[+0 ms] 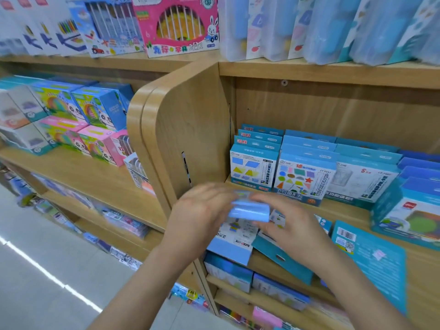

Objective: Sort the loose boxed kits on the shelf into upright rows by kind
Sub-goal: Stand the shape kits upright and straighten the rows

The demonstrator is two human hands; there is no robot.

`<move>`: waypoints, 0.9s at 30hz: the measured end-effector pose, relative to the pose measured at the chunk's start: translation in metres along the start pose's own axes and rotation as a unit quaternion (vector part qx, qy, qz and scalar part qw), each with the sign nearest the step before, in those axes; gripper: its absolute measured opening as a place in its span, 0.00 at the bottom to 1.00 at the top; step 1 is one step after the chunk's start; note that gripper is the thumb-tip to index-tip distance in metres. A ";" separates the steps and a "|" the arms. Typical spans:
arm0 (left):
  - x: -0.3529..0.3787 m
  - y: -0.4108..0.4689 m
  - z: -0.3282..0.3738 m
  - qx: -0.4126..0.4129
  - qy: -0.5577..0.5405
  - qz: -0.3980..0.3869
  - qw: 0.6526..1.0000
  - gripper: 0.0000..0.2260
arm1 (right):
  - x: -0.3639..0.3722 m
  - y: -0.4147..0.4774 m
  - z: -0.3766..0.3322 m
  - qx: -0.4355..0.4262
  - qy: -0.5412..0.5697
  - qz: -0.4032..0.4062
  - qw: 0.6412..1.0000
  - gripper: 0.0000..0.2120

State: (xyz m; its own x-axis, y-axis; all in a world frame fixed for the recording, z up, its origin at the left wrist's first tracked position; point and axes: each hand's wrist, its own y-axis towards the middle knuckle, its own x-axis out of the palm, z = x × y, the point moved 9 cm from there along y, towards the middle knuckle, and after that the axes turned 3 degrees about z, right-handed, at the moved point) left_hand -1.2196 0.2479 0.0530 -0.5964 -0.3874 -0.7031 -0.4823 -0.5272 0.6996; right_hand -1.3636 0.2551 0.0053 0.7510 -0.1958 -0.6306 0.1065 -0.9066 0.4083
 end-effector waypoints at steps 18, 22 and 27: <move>0.032 -0.027 -0.016 -0.357 -0.304 -0.049 0.882 0.25 | -0.065 -0.006 0.046 0.231 0.385 0.195 0.872 0.07; 0.041 -0.029 -0.011 -0.360 -0.311 -0.062 0.877 0.25 | -0.068 -0.014 0.053 0.238 0.375 0.199 0.874 0.08; 0.053 -0.019 0.006 -0.332 -0.326 -0.079 0.882 0.22 | -0.086 -0.033 0.060 0.240 0.372 0.221 0.869 0.13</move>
State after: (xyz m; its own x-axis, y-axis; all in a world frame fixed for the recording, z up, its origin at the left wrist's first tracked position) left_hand -1.2457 0.2416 0.0030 -0.9020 0.1337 -0.4104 -0.2396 -0.9460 0.2184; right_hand -1.4710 0.2792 0.0070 0.8818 -0.4310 0.1918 -0.4497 -0.8907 0.0663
